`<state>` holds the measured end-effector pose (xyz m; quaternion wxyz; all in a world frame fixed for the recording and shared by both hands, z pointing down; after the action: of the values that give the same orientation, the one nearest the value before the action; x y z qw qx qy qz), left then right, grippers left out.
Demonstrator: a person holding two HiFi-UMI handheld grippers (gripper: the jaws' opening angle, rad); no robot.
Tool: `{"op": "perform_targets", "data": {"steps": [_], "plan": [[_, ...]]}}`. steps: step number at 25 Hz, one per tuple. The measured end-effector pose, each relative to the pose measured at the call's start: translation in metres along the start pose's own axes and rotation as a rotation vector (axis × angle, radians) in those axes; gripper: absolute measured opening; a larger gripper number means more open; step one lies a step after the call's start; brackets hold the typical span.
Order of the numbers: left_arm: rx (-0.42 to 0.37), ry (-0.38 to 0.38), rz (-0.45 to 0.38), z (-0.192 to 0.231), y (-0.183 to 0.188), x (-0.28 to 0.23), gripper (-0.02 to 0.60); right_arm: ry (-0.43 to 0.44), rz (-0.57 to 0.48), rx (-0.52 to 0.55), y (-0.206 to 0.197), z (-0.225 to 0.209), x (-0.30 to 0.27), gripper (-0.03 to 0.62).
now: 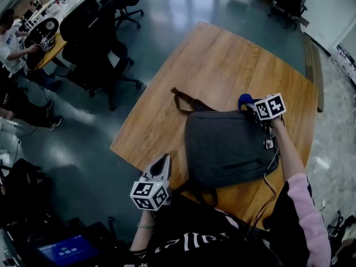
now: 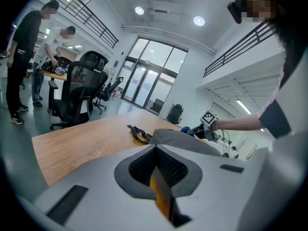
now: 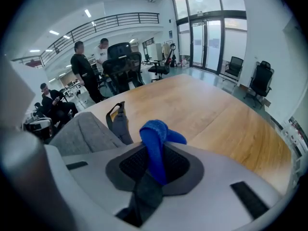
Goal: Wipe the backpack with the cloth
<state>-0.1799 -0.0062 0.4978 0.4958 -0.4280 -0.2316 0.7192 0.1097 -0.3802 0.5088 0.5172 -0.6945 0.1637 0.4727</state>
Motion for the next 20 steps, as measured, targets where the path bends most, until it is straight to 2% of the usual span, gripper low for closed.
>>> {"op": "perform_targets", "data": {"steps": [5,10,20], "plan": [[0.007,0.015,-0.016,0.009,0.001,0.006,-0.003,0.088,-0.01,0.075,0.033,0.04,-0.02,0.066],[-0.031,0.034,-0.021,0.018,-0.003,0.009,-0.003,0.164,0.0,0.17,0.06,0.084,-0.046,0.066],[0.023,0.075,-0.071,0.036,0.009,0.04,-0.003,0.288,-0.01,0.315,0.125,0.173,-0.071,0.066]]}}
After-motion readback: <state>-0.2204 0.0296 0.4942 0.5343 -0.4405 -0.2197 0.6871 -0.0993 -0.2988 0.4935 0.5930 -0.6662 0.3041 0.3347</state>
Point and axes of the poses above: the fingertips, and each gripper's own axes: x backward along the fingers, z to its left, y out of its top, the point moved 9 cm from there along x, backward along the fingers, and after that the axes turned 8 degrees about x, right-handed, at the moved point
